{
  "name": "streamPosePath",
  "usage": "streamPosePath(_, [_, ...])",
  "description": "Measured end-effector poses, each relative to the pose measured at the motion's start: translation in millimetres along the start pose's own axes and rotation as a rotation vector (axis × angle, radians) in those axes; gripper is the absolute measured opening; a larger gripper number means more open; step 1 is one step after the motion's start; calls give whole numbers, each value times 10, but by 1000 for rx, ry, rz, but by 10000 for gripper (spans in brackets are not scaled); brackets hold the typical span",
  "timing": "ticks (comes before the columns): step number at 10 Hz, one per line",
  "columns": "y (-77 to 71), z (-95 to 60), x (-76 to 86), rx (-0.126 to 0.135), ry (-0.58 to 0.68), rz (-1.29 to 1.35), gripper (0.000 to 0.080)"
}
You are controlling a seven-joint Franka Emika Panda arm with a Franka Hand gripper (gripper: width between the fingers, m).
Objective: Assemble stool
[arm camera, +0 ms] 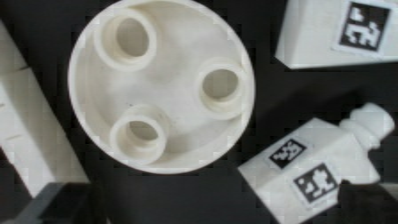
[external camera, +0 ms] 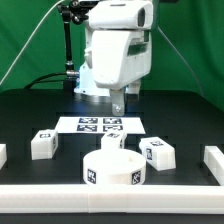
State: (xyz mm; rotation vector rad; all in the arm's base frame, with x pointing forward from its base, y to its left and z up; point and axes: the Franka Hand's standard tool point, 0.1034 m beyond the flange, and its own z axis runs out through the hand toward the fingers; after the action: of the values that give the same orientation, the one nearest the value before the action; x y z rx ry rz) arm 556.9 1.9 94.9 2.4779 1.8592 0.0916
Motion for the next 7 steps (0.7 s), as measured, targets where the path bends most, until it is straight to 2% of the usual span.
streamPosePath(2, [-50, 99, 15, 12, 0, -42, 650])
streamPosePath(5, [-62, 129, 4, 17, -1, -36, 650])
streamPosePath(7, [-141, 356, -12, 52, -5, -32, 650])
